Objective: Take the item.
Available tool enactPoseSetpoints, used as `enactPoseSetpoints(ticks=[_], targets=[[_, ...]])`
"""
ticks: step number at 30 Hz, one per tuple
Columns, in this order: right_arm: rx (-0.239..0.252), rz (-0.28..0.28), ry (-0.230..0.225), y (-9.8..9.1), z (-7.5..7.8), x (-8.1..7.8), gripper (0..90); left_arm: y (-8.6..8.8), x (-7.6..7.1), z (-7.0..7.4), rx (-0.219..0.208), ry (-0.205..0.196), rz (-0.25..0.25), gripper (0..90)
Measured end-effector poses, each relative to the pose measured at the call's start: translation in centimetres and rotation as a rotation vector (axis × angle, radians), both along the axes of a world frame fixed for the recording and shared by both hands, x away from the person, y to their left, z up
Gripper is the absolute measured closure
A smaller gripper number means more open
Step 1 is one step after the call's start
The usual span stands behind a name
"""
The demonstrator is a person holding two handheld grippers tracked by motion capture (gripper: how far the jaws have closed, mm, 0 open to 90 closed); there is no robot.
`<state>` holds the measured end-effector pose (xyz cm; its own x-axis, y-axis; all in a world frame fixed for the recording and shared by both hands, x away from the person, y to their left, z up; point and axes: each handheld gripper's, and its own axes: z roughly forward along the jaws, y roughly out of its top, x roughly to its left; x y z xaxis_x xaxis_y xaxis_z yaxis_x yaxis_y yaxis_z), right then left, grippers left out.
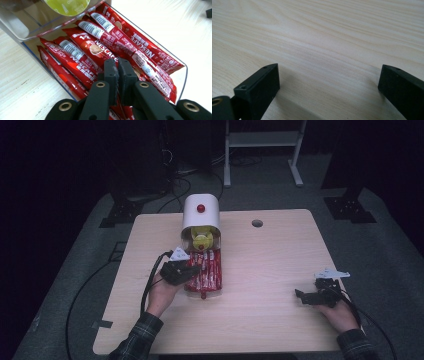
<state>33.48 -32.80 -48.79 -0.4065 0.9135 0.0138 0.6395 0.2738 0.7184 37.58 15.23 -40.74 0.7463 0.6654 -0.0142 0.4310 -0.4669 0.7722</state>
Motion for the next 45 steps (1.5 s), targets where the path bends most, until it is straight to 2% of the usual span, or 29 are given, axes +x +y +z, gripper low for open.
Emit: enactPoseSetpoints(ticks=[20, 45], targets=[[0.0, 0.004, 0.001, 0.0, 0.0, 0.0, 2.9, 1.3, -1.0, 0.8, -0.044, -0.002, -0.005, 86.8], [-0.001, 0.005, 0.001, 0.0, 0.0, 0.0, 3.0, 3.0, -1.9, 1.4, -0.067, -0.004, 0.004, 86.8]])
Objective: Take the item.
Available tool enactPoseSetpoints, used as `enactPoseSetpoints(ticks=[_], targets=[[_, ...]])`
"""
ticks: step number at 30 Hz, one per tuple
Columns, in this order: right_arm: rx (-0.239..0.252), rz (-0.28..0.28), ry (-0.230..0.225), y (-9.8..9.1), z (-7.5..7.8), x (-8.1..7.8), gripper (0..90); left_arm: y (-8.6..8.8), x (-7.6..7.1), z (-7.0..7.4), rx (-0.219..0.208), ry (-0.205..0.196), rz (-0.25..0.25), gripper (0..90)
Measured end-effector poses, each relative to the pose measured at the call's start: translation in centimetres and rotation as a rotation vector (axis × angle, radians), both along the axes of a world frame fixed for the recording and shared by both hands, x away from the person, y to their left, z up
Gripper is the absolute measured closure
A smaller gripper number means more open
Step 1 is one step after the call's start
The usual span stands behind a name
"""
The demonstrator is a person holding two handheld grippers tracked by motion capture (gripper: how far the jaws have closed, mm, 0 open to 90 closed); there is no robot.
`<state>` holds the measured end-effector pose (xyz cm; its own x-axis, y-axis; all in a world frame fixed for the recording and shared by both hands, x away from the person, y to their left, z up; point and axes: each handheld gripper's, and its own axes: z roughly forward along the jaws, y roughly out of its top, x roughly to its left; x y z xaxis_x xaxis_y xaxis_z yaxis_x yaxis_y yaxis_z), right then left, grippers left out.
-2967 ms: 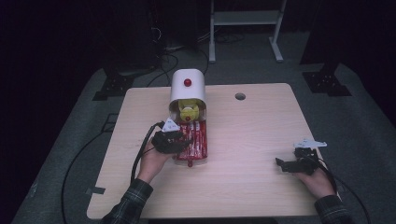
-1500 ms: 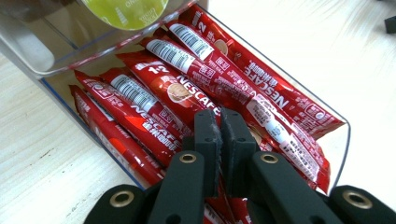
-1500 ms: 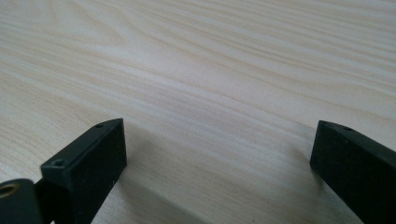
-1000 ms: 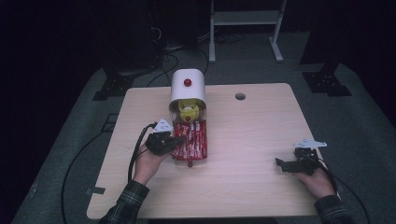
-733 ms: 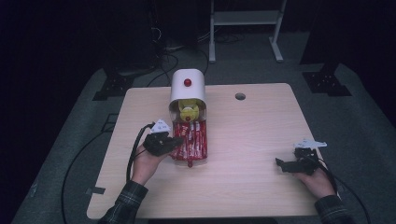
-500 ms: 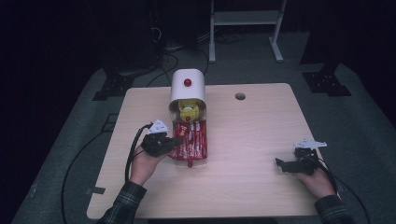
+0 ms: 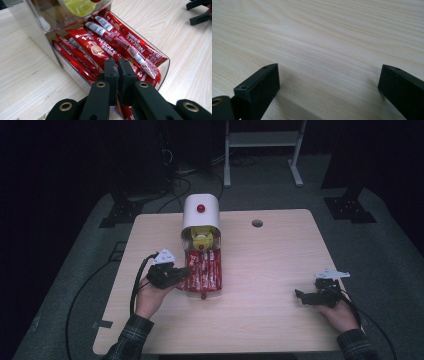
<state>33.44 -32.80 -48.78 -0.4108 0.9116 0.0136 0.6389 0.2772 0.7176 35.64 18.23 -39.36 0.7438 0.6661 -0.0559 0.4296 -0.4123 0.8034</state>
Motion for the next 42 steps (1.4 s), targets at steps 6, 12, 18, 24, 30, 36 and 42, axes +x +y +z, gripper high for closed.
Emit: enactPoseSetpoints(ticks=[6, 12, 18, 24, 30, 36, 42], targets=[[0.0, 0.0, 0.0, 0.0, 0.0, 0.0, 2.9, 0.7, -0.1, 0.1, -0.003, 0.0, 0.009, 86.8], [0.0, 0.0, 0.0, 0.0, 0.0, 0.0, 2.9, 1.6, -0.1, 0.2, -0.006, 0.0, 0.027, 86.8], [0.0, 0.0, 0.0, 0.0, 0.0, 0.0, 3.0, 2.3, 0.0, 0.2, -0.009, 0.002, 0.043, 86.8], [0.0, 0.0, 0.0, 0.0, 0.0, 0.0, 2.9, 3.0, 0.2, 0.0, -0.01, 0.009, 0.06, 86.7], [0.0, 0.0, 0.0, 0.0, 0.0, 0.0, 2.9, 3.7, 0.4, 0.0, -0.012, 0.008, 0.082, 86.7], [0.0, 0.0, 0.0, 0.0, 0.0, 0.0, 2.9, 4.4, 0.8, -0.4, -0.014, 0.008, 0.112, 86.8], [0.001, 0.0, 0.0, 0.0, 0.0, 0.0, 2.9, 4.6, 1.3, -1.1, -0.008, 0.016, 0.127, 86.8]])
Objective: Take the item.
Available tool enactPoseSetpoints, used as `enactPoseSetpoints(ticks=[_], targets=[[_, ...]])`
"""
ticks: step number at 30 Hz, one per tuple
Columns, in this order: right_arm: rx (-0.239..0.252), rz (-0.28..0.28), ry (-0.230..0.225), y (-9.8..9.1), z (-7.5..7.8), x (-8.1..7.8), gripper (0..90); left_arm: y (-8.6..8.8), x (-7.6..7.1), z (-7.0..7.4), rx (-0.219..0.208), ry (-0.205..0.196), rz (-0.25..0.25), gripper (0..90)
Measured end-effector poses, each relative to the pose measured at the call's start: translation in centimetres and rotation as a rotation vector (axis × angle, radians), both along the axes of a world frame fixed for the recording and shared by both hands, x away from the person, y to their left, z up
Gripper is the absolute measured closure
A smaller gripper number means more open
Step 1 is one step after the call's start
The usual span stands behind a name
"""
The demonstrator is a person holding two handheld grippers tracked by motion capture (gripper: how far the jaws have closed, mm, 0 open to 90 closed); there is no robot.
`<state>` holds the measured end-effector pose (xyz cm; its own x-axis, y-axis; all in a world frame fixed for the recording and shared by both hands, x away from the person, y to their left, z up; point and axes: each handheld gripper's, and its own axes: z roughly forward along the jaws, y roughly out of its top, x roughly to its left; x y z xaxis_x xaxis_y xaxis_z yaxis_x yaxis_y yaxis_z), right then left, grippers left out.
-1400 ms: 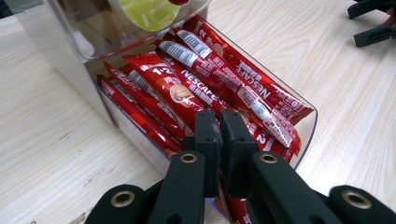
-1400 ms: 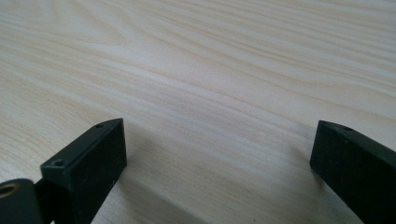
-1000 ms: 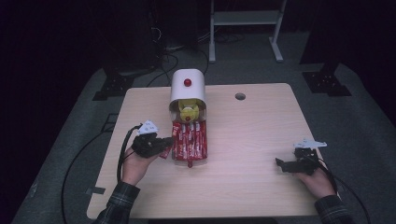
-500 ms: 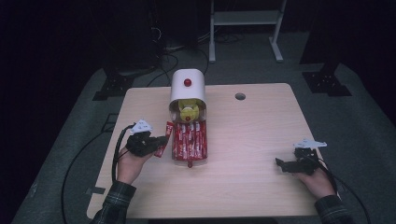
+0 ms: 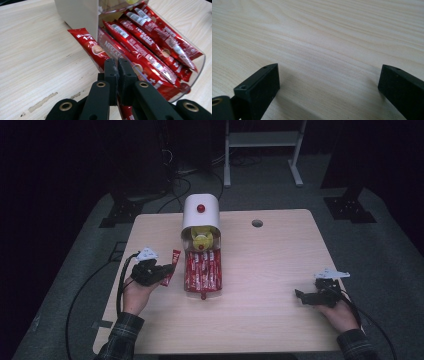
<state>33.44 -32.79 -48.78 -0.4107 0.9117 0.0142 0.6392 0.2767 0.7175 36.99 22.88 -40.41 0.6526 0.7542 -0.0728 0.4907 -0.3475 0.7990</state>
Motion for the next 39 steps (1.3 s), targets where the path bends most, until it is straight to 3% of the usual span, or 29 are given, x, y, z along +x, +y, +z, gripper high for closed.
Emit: enactPoseSetpoints(ticks=[17, 23, 39], targets=[[0.0, 0.0, 0.0, 0.0, 0.0, 0.0, 3.0, -0.3, 1.7, -2.1, 0.019, 0.032, 0.028, 86.8], [0.0, 0.0, -0.001, 0.0, 0.0, 0.0, 2.9, -0.2, 2.2, -3.0, 0.015, 0.062, 0.038, 86.7], [0.0, 0.0, 0.0, 0.0, 0.0, 0.0, 2.9, -0.9, 3.1, -4.8, 0.059, 0.11, 0.038, 86.7]])
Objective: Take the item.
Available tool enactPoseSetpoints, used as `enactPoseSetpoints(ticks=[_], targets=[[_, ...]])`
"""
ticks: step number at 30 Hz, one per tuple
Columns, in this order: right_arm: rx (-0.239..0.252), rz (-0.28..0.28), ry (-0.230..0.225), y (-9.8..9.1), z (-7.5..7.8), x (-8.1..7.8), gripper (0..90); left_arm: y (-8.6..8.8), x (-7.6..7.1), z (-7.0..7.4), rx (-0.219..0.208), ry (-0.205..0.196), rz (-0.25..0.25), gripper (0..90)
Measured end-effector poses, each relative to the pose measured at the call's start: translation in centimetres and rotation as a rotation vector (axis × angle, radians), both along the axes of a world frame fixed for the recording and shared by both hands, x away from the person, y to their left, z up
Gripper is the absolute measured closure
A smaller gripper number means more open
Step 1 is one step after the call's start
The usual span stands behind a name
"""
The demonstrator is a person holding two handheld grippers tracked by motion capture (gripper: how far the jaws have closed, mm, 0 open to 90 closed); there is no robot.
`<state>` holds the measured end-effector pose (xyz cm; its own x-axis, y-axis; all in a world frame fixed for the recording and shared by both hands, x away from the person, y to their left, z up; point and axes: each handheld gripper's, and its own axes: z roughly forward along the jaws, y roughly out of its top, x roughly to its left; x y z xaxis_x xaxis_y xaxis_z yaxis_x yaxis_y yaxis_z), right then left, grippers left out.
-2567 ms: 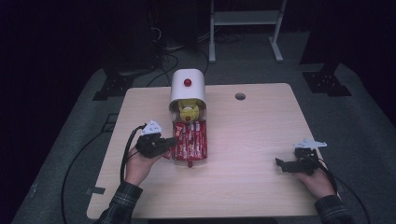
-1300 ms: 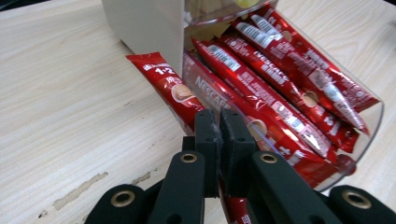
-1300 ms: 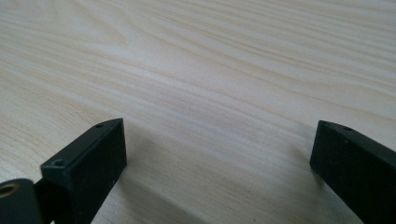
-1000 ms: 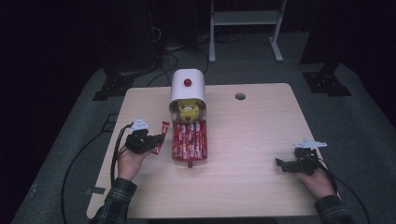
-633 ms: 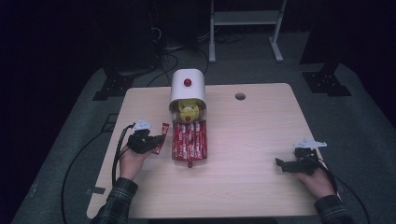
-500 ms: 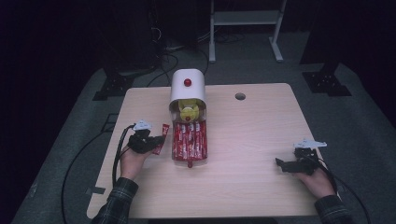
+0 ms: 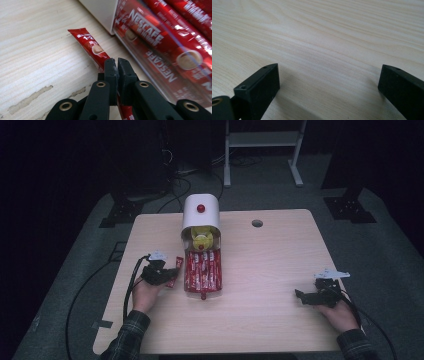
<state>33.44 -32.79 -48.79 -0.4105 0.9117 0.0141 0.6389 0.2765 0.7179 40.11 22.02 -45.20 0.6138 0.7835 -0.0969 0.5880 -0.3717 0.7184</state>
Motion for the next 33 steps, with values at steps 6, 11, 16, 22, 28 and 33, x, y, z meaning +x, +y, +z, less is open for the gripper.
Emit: enactPoseSetpoints(ticks=[6, 11, 16, 22, 28, 33], targets=[[0.0, 0.0, 0.0, 0.0, 0.0, 0.0, 2.9, -0.1, 0.1, -0.3, 0.006, 0.013, 0.003, 86.7], [0.0, 0.0, 0.0, 0.0, 0.0, 0.0, 2.9, -0.3, 0.2, -0.6, 0.016, 0.026, -0.003, 86.6], [0.0, 0.0, 0.0, 0.0, 0.0, 0.0, 2.9, -0.3, 0.2, -0.7, 0.012, 0.035, -0.002, 86.2], [0.0, 0.0, 0.0, 0.0, 0.0, 0.0, 2.9, -0.5, 0.1, -0.8, 0.016, 0.038, -0.002, 83.5], [0.0, 0.0, 0.0, 0.0, 0.0, 0.0, 2.9, -0.6, 0.1, -1.2, 0.032, 0.041, 0.008, 73.6], [0.0, 0.0, 0.0, 0.0, 0.0, 0.0, 3.0, -0.4, 0.1, -1.2, 0.037, 0.036, 0.019, 60.9]])
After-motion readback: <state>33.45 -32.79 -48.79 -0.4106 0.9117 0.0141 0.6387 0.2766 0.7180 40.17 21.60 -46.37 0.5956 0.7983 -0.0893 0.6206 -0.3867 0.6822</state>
